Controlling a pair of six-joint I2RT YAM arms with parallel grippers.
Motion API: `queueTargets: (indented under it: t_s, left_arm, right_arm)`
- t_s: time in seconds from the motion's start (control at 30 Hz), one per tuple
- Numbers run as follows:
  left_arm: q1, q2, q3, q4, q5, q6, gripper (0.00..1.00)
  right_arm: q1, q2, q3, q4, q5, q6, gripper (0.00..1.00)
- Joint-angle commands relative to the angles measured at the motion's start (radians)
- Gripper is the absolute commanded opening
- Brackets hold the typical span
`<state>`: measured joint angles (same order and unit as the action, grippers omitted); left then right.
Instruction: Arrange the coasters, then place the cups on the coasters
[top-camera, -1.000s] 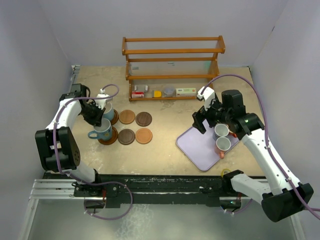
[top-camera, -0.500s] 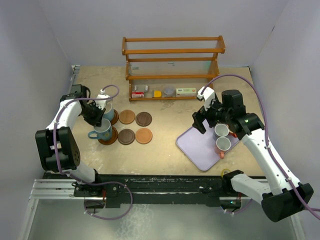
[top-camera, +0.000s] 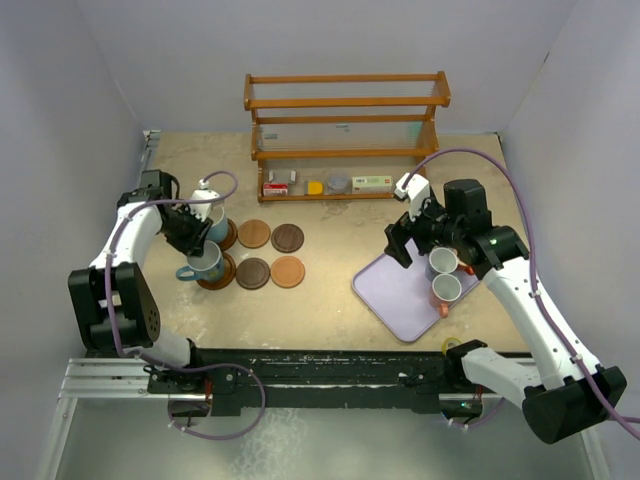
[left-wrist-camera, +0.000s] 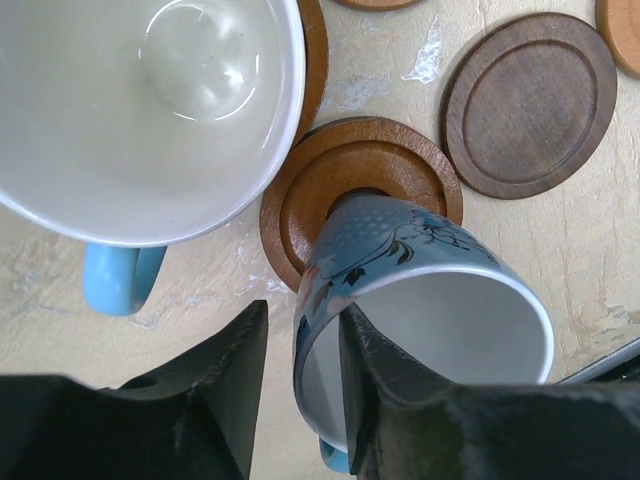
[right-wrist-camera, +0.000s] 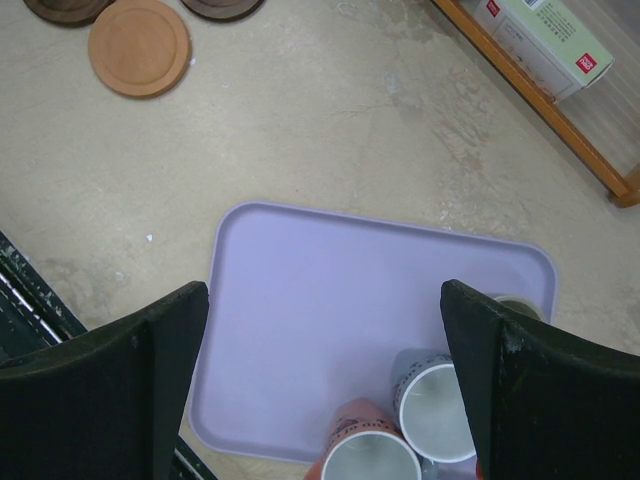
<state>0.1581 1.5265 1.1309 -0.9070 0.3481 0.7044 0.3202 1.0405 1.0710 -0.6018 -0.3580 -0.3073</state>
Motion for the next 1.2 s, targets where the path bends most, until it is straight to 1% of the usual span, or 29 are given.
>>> queueTargets:
  t_s: [0.0, 0.2, 0.43, 0.6, 0.7, 0.8, 1.0, 1.1, 1.17]
  left_arm:
    - [0.011, -0.064, 0.030, -0.016, 0.008, 0.021, 0.34]
    - [0.011, -0.119, 0.065, -0.048, 0.004, 0.013, 0.40]
    - [0.011, -0.196, 0.105, -0.055, 0.008, -0.037, 0.44]
    - [0.010, -0.266, 0.119, -0.035, 0.042, -0.088, 0.53]
    - [0.009, -0.306, 0.121, -0.017, 0.062, -0.119, 0.57]
    - [0.009, -0.332, 0.122, -0.002, 0.088, -0.151, 0.63]
    - [0.008, -0.370, 0.117, 0.041, 0.183, -0.215, 0.69]
    - [0.000, -0.377, 0.110, 0.060, 0.224, -0.238, 0.70]
    - [-0.011, -0.378, 0.108, 0.072, 0.243, -0.253, 0.70]
  right_arm:
    - [-0.003, 0.001, 0.004, -0.013, -0.015, -0.019, 1.00]
    - [-0.004, 0.026, 0.030, -0.073, 0.021, -0.041, 1.00]
    - [-0.010, 0.059, 0.036, -0.132, 0.132, -0.055, 1.00]
    - [-0.035, 0.087, 0.066, -0.182, 0.197, -0.082, 0.99]
    - [-0.077, 0.099, 0.088, -0.215, 0.220, -0.117, 0.99]
    - [-0.138, 0.115, 0.111, -0.255, 0.220, -0.154, 0.99]
    - [-0.276, 0.174, 0.131, -0.290, 0.219, -0.224, 0.97]
    - [-0.322, 0.221, 0.146, -0.304, 0.218, -0.260, 0.92]
    - [-0.342, 0.256, 0.162, -0.318, 0.222, -0.290, 0.87]
